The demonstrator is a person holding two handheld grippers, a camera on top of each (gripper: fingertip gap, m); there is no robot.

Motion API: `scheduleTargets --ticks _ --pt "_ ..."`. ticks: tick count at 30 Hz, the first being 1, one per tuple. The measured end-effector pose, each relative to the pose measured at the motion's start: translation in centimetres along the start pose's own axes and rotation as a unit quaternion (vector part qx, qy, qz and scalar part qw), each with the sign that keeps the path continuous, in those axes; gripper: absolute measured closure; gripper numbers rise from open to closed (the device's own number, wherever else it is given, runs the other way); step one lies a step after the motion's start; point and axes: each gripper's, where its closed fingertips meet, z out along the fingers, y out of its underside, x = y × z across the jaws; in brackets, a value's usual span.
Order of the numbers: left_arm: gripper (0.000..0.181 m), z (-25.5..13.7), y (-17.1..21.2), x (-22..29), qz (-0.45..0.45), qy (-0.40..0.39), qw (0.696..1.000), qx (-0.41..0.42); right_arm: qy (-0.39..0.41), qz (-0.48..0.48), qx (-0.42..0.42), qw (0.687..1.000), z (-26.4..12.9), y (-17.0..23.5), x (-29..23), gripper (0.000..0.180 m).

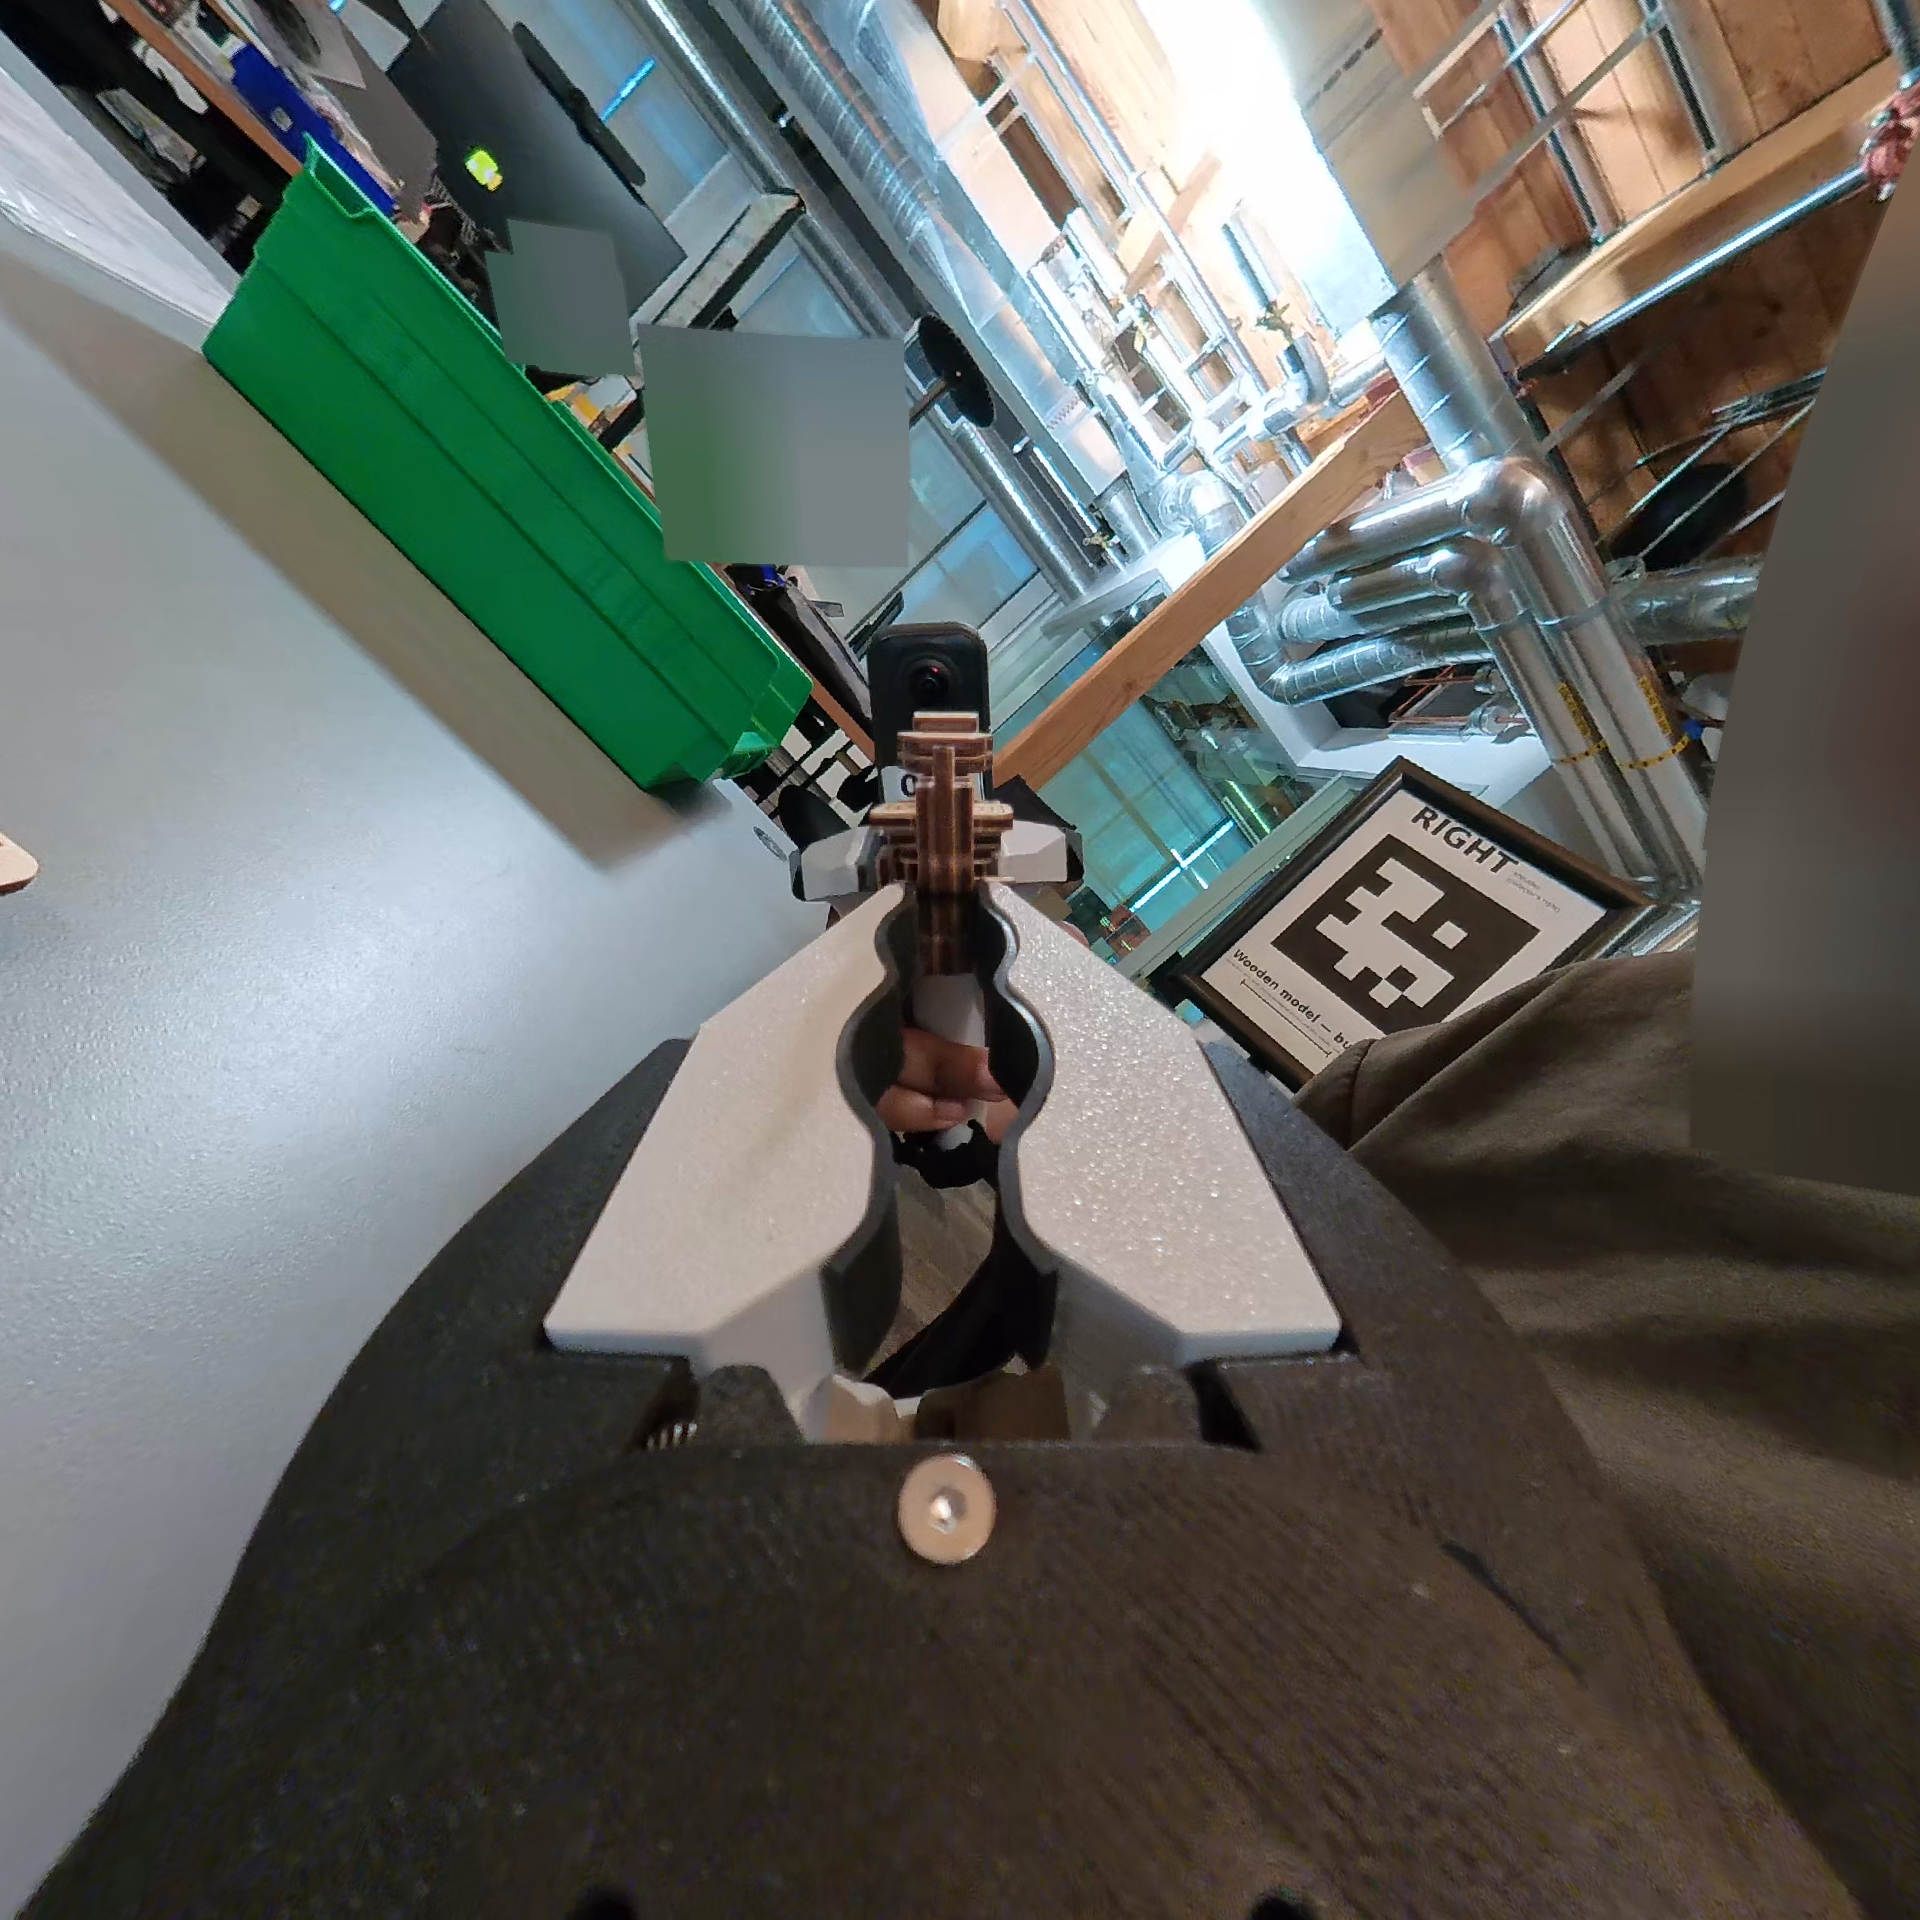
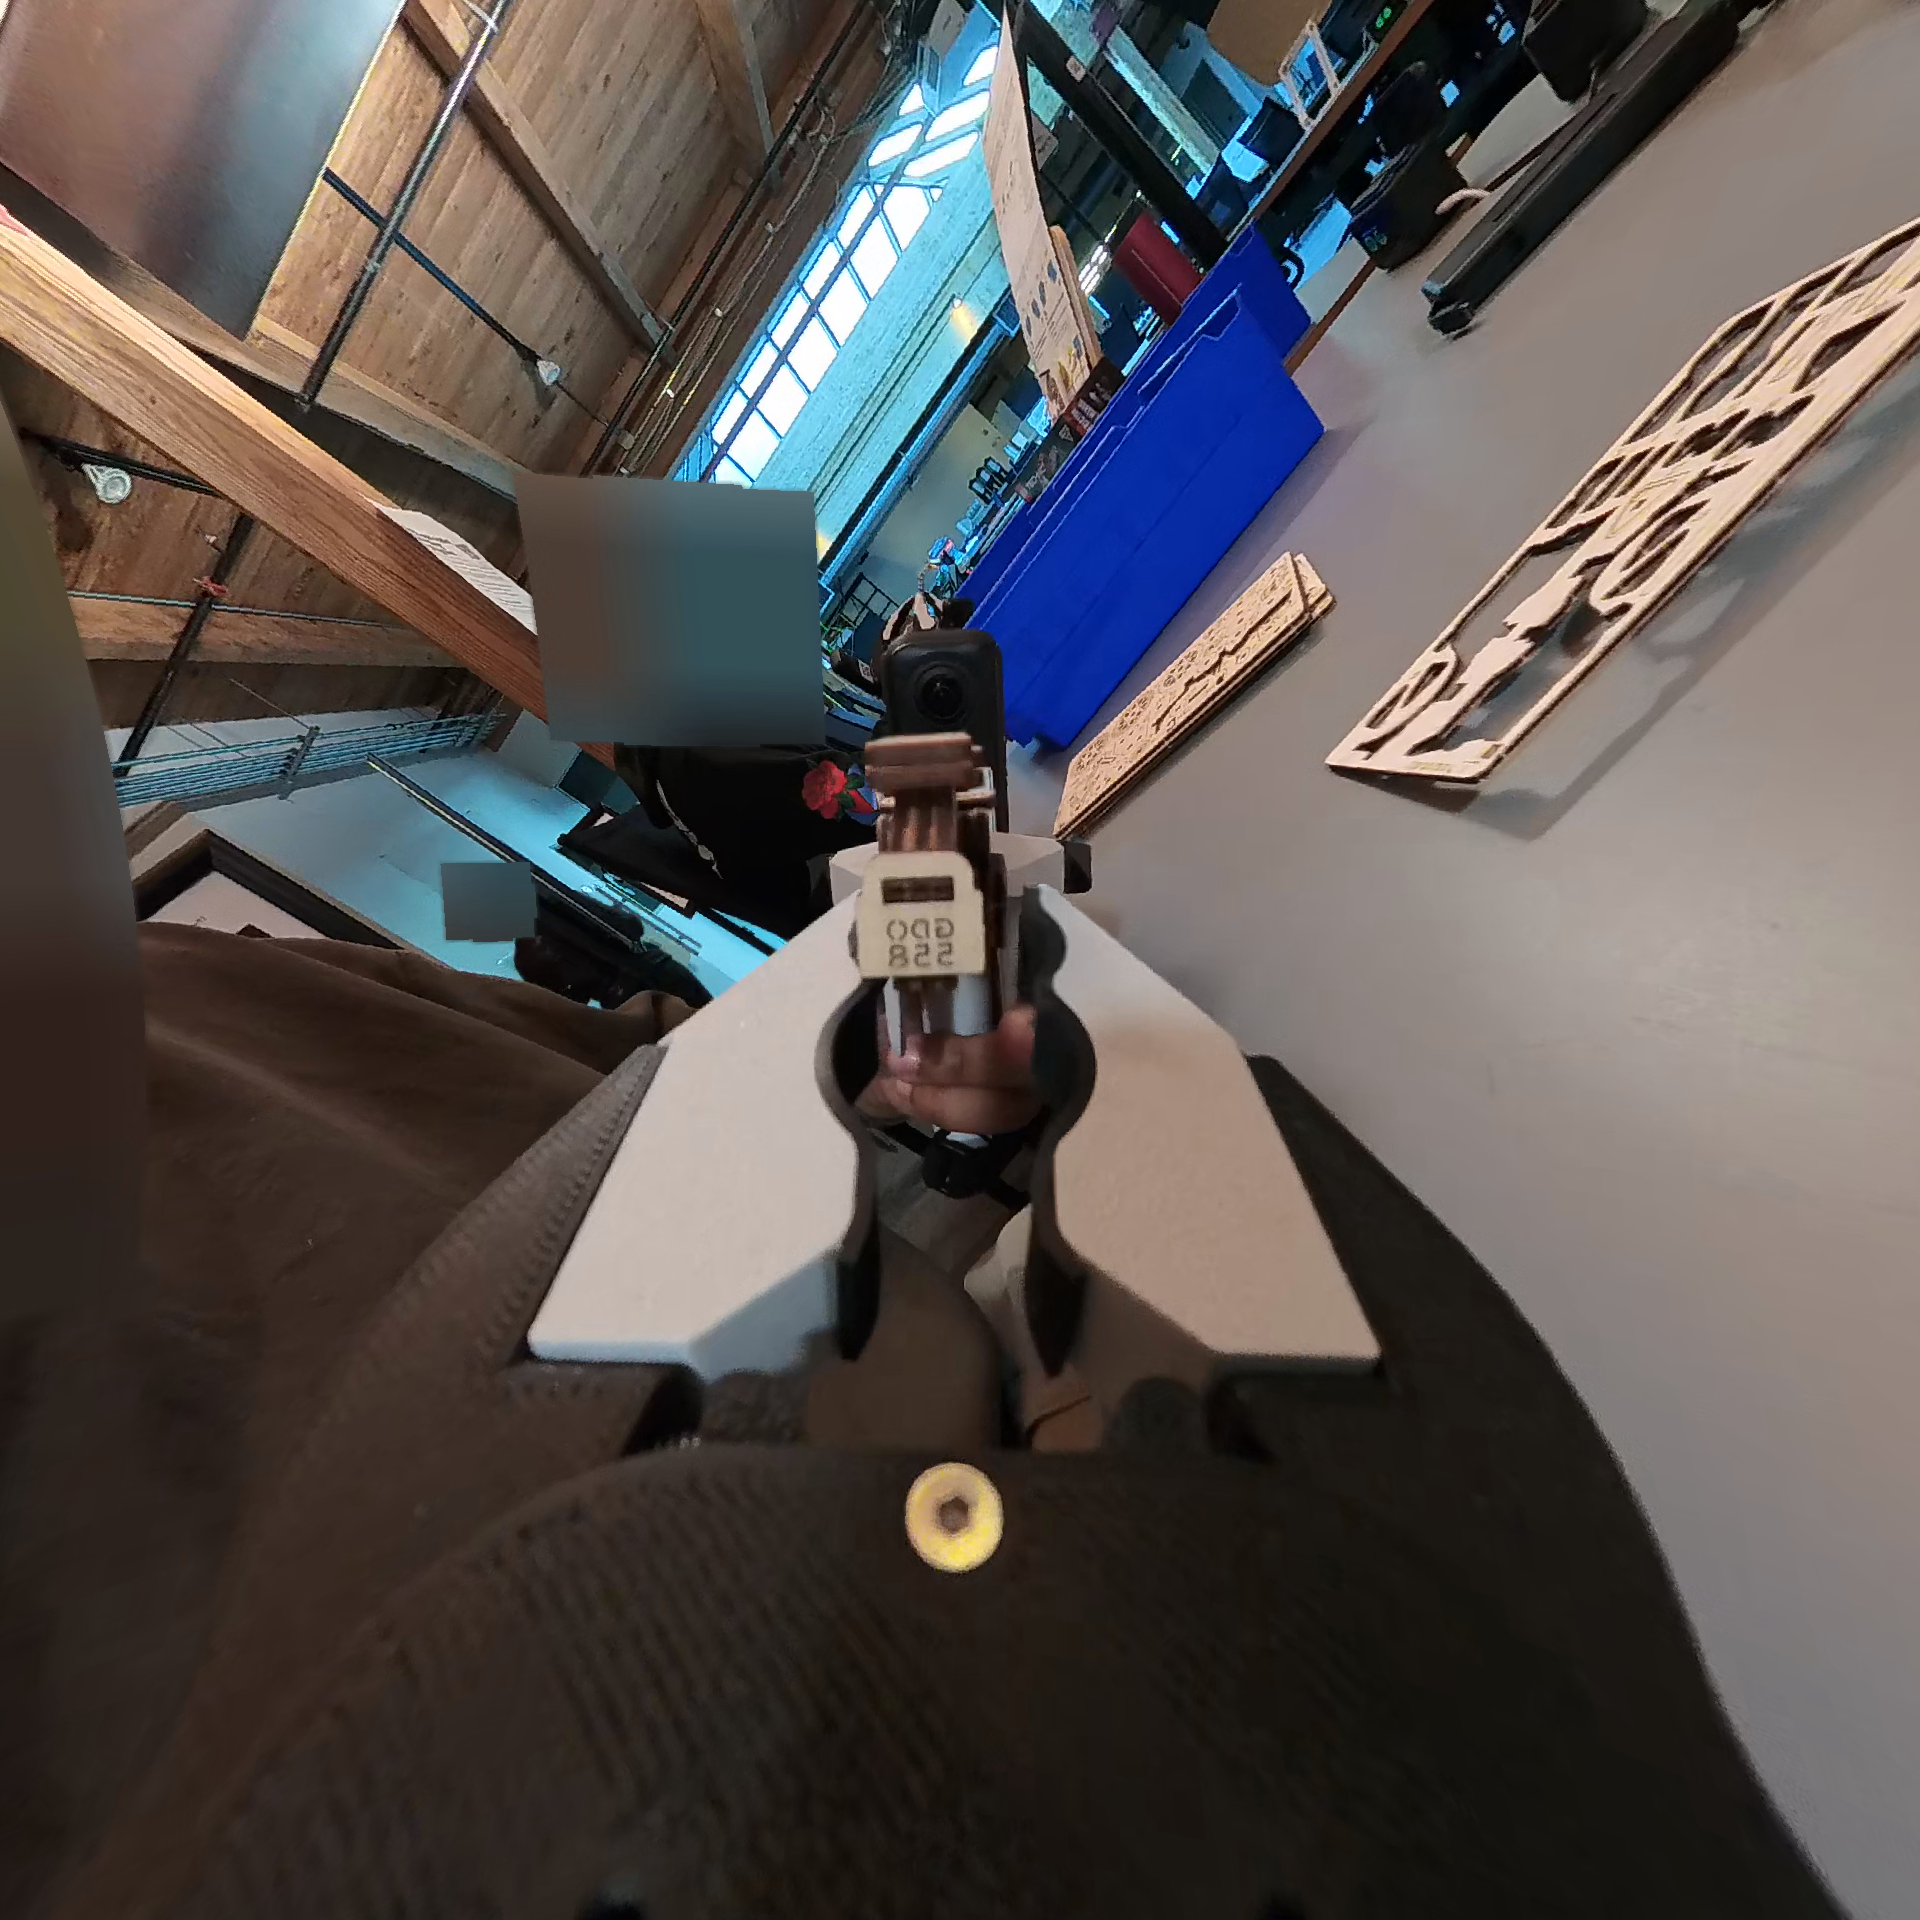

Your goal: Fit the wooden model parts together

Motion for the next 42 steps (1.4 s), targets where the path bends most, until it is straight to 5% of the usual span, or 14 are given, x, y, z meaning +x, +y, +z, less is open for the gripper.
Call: scheduleTargets --ticks 26,34,42 --pt "0.176 -1.6 -3.1 -1.1 0.045 -0.058 0.994 0.075 0.070 -0.040 0.035 0.996 -1.1 -1.4 1.7 0.149" --pt "0.176 -3.5 -5.5 -2.2 0.165 -0.170 0.964 0.122 0.093 -0.099 0.005 0.991 -0.5 -0.7 1.5 0.151" --pt "0.176 -2.5 -4.1 -2.2 0.308 -0.245 0.918 0.058 0.115 -0.155 -0.014 0.981 0.2 -0.1 1.3 0.149"
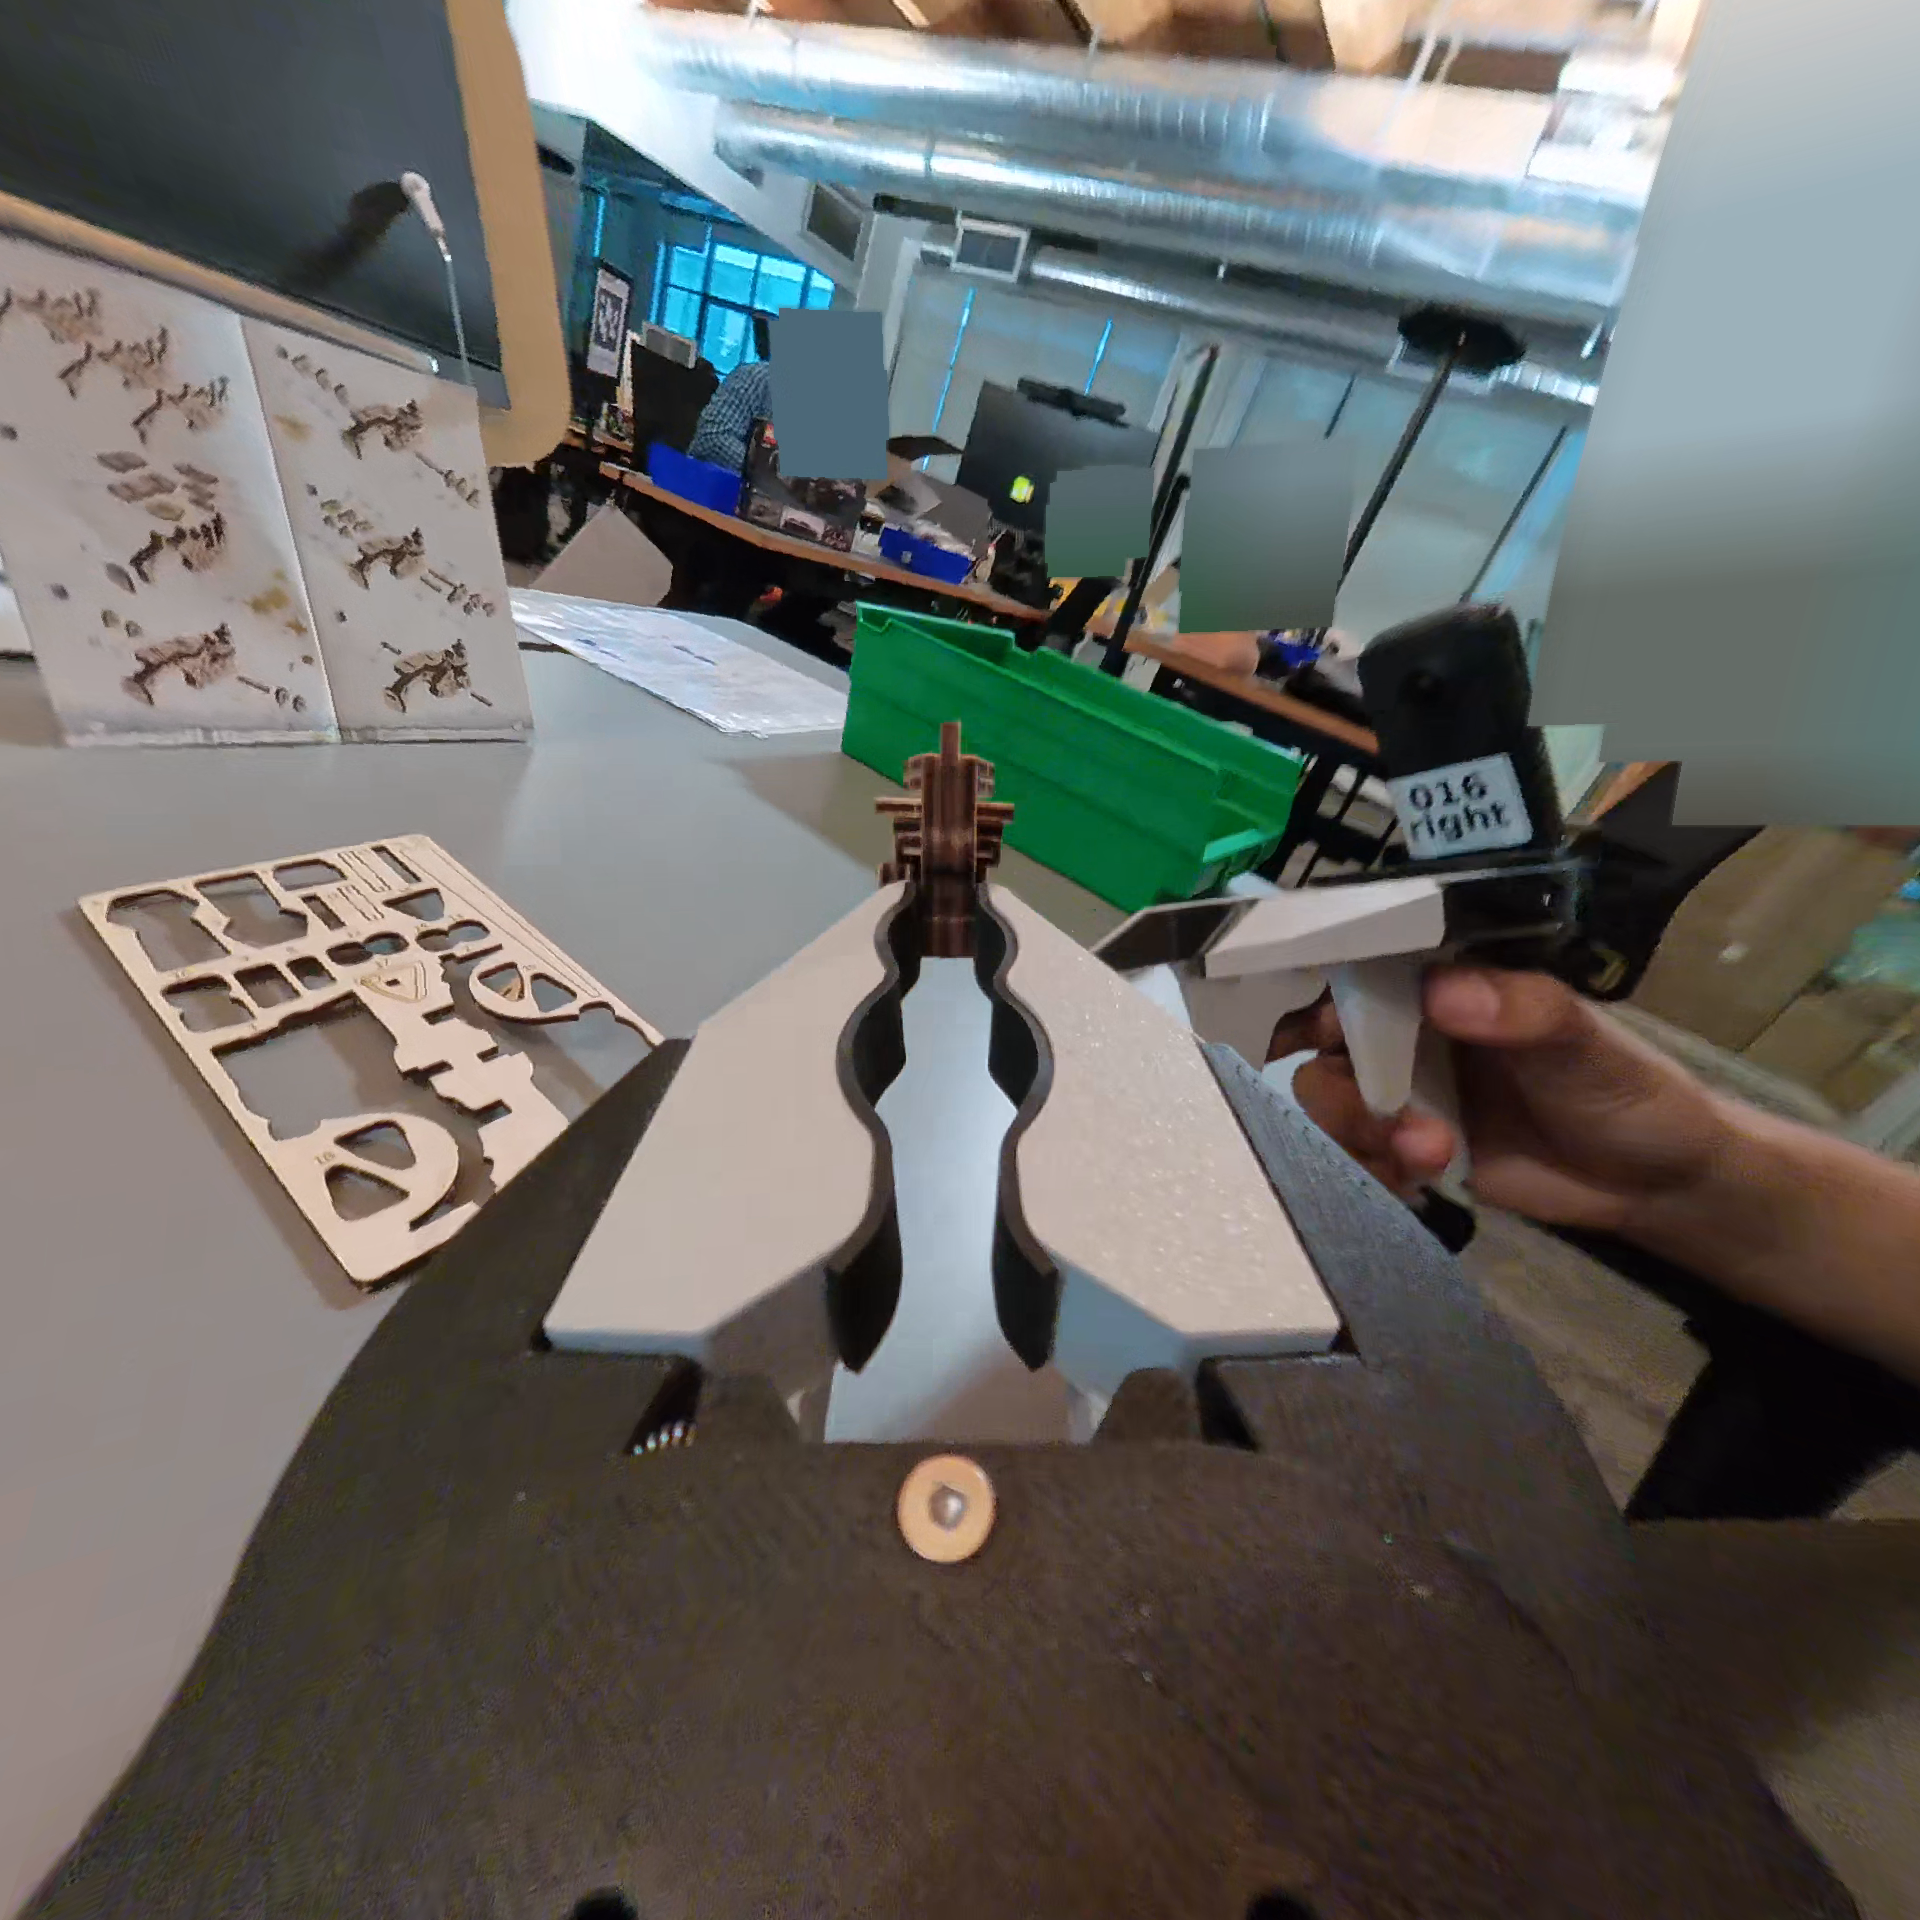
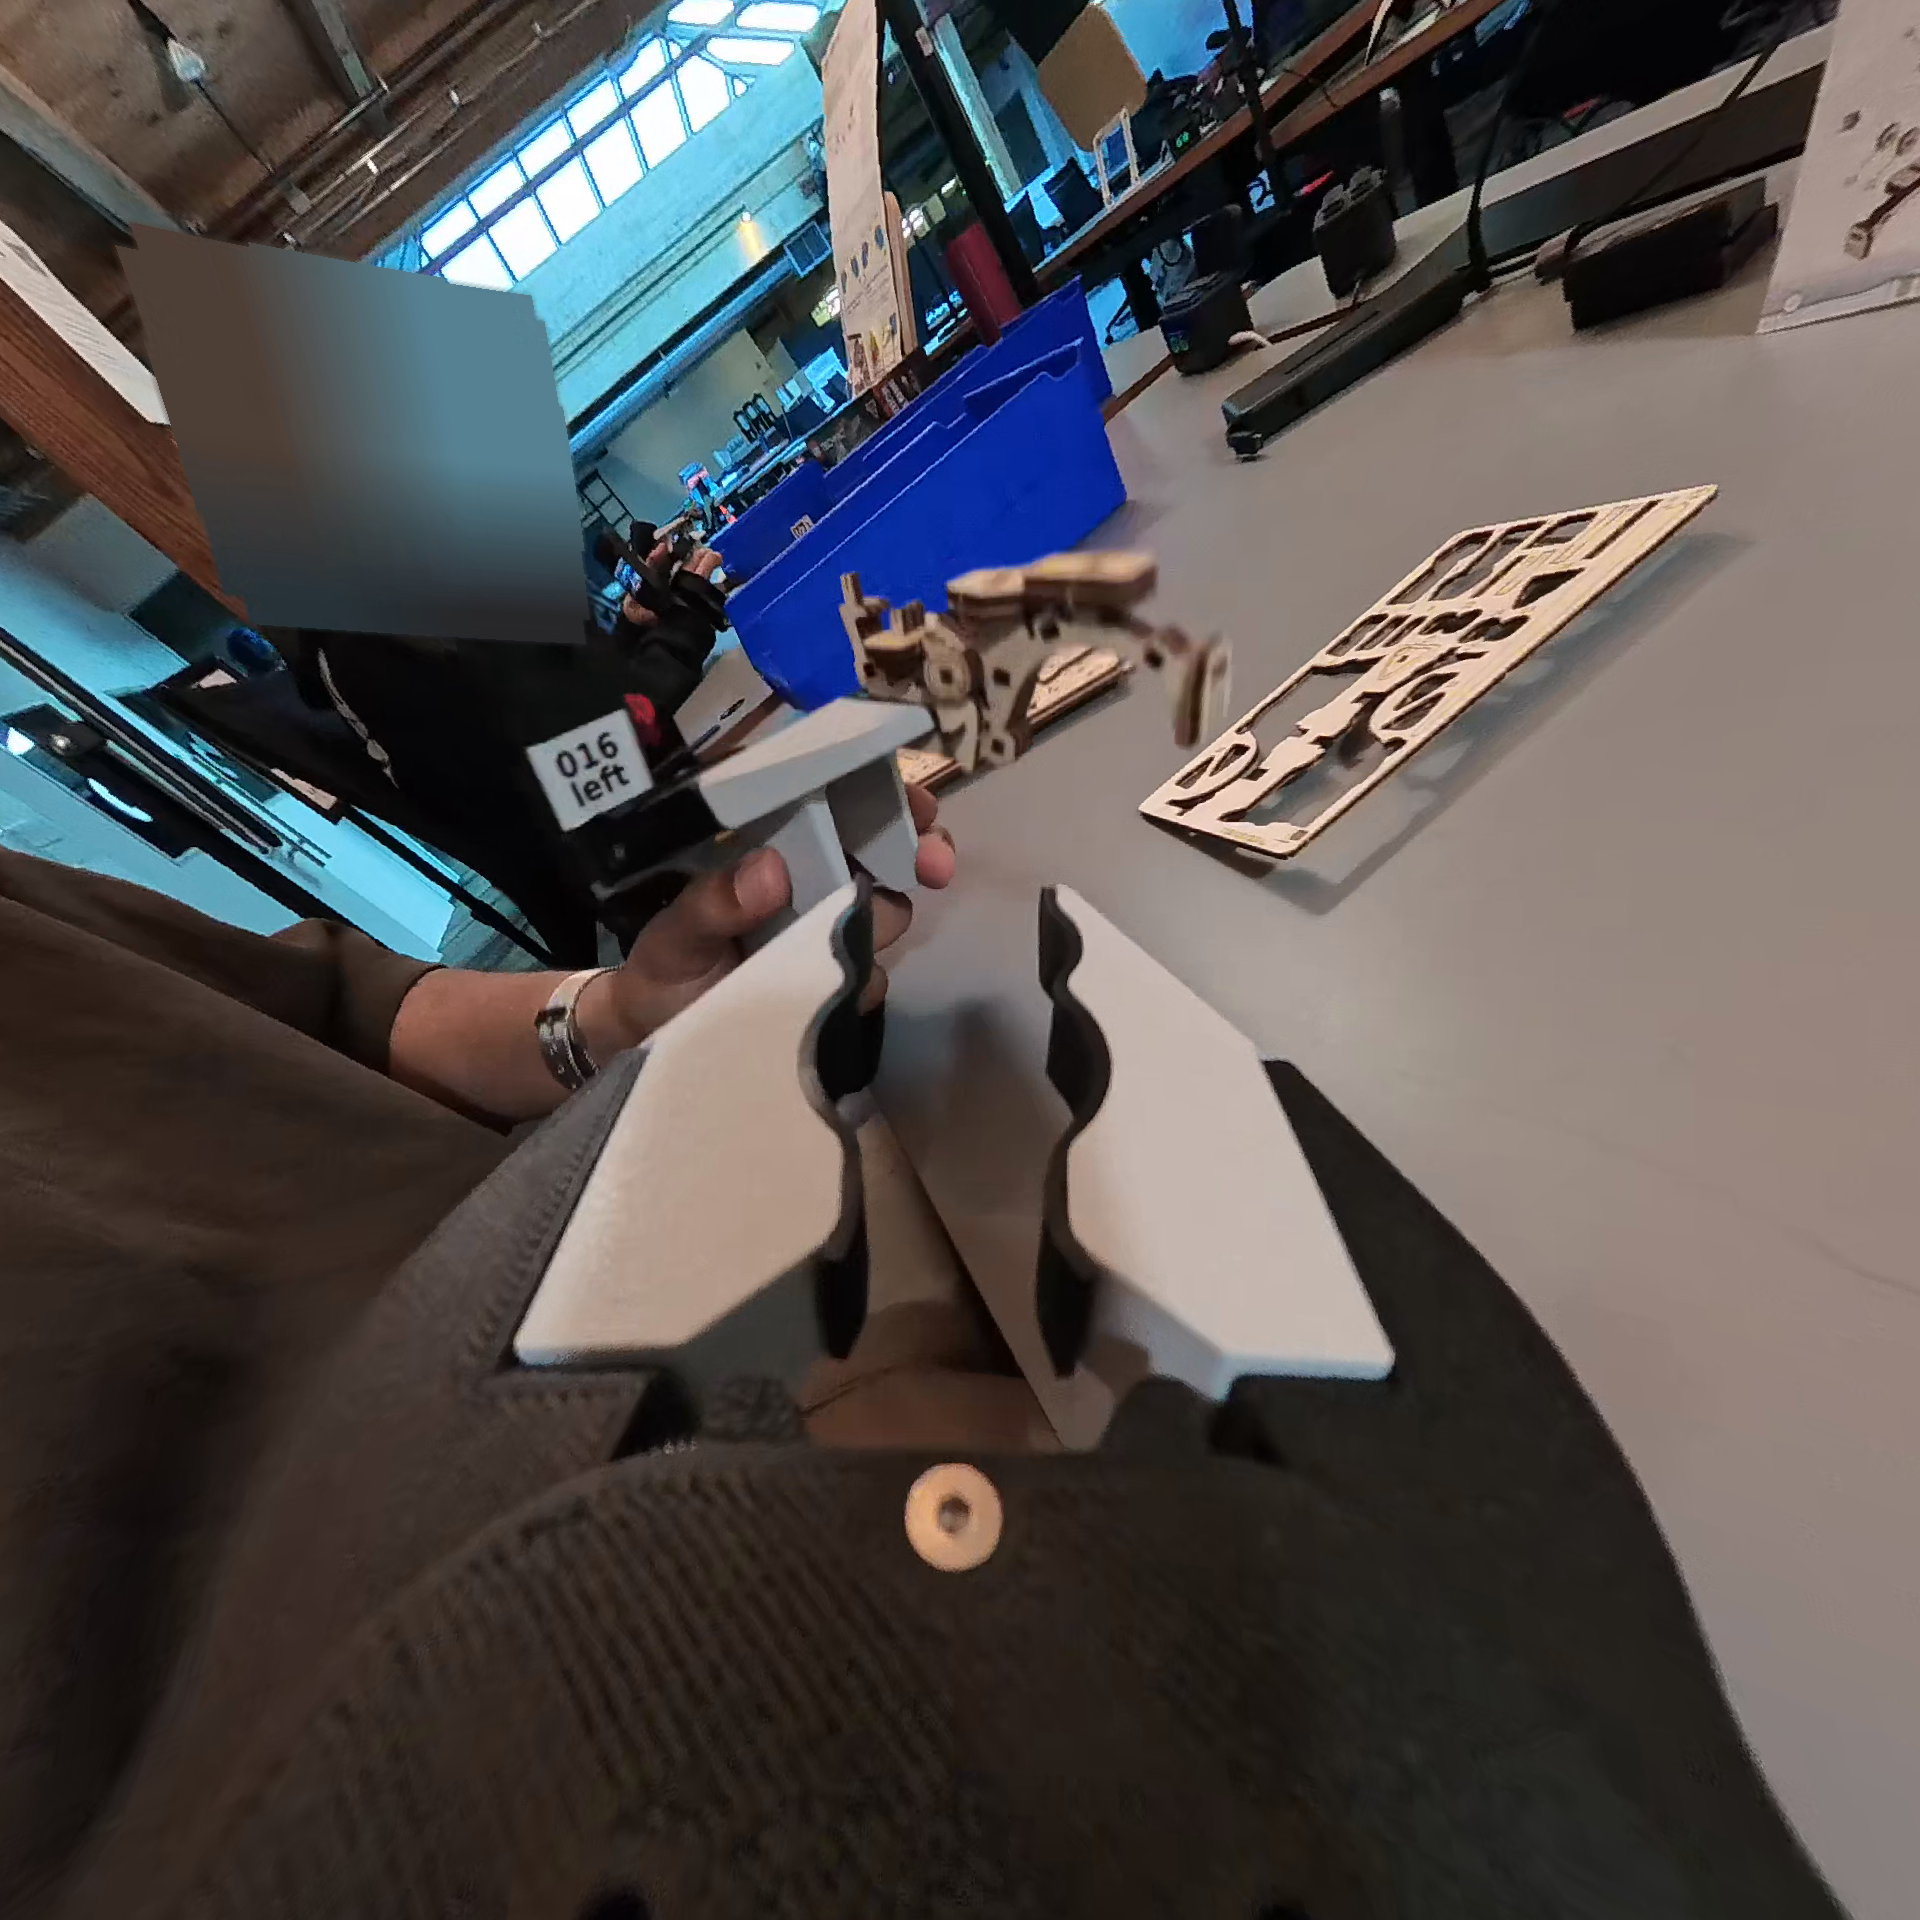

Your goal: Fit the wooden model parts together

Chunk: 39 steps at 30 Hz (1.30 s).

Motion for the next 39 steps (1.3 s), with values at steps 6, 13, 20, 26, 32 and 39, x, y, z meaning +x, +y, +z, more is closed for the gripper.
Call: scheduleTargets --ticks 6,13,20,26,32,39 --pt "0.176 0.4 0.9 1.8 0.104 -0.008 0.994 -0.030 0.002 0.022 0.036 0.999 -0.4 -1.1 0.2 0.147" --pt "0.176 0.6 1.2 2.2 0.128 -0.008 0.991 -0.036 -0.007 0.054 0.024 0.998 0.1 -0.3 0.1 0.149" --pt "0.176 0.6 1.3 3.4 0.190 0.001 0.981 -0.036 -0.053 0.096 0.046 0.993 -0.5 -1.2 -0.6 0.148" --pt "0.176 0.6 1.2 3.7 0.188 0.006 0.982 -0.028 -0.062 0.131 0.057 0.988 -1.0 -1.5 -0.2 0.150" --pt "0.175 0.2 -0.3 1.5 -0.026 0.037 0.999 0.006 -0.061 0.129 0.061 0.988 -1.1 -1.6 -0.1 0.150" --pt "0.176 -0.1 -0.8 -0.6 -0.270 0.079 0.958 0.046 -0.059 0.131 0.064 0.987 -1.2 -1.7 0.1 0.149"
